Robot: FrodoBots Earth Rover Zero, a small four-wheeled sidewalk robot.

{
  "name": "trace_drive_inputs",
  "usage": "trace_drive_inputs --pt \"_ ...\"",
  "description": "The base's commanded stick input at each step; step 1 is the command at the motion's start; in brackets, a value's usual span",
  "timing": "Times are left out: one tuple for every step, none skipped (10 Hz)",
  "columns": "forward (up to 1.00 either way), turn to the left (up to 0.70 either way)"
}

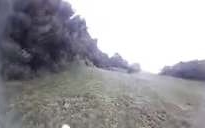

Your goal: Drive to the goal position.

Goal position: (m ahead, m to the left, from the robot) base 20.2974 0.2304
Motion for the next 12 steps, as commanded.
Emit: trace_drive_inputs --pt "0.7 -0.35" --pt "0.7 -0.35" --pt "0.7 -0.35" --pt "0.7 -0.35" --pt "0.7 -0.35" --pt "0.7 -0.35" --pt "0.7 -0.35" --pt "0.7 -0.35" --pt "0.7 -0.35" --pt "0.7 -0.25" --pt "0.7 -0.09" --pt "0.7 0.0"
